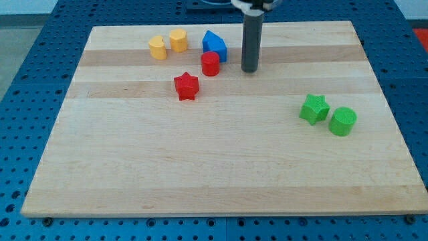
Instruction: Slide the red star closer to yellow heart and yellow hexagon
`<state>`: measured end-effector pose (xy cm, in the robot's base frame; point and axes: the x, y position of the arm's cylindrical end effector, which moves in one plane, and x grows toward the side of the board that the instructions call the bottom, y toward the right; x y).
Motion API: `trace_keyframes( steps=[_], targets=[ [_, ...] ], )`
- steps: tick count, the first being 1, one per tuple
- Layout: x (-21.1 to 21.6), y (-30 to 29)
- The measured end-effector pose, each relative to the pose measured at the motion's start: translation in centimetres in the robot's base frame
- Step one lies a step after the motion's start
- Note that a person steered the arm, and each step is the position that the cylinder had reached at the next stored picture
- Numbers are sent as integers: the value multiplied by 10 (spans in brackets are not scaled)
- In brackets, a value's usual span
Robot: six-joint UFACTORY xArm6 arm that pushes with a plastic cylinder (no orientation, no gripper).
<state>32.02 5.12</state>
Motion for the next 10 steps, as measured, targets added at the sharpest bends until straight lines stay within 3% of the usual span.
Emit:
trace_keyframes(
  steps=[2, 4, 6, 8, 9, 10],
  targets=[
    [1, -119],
    [66, -135],
    [148, -238],
    [78, -184],
    [57, -229],
    [76, -260]
  ],
)
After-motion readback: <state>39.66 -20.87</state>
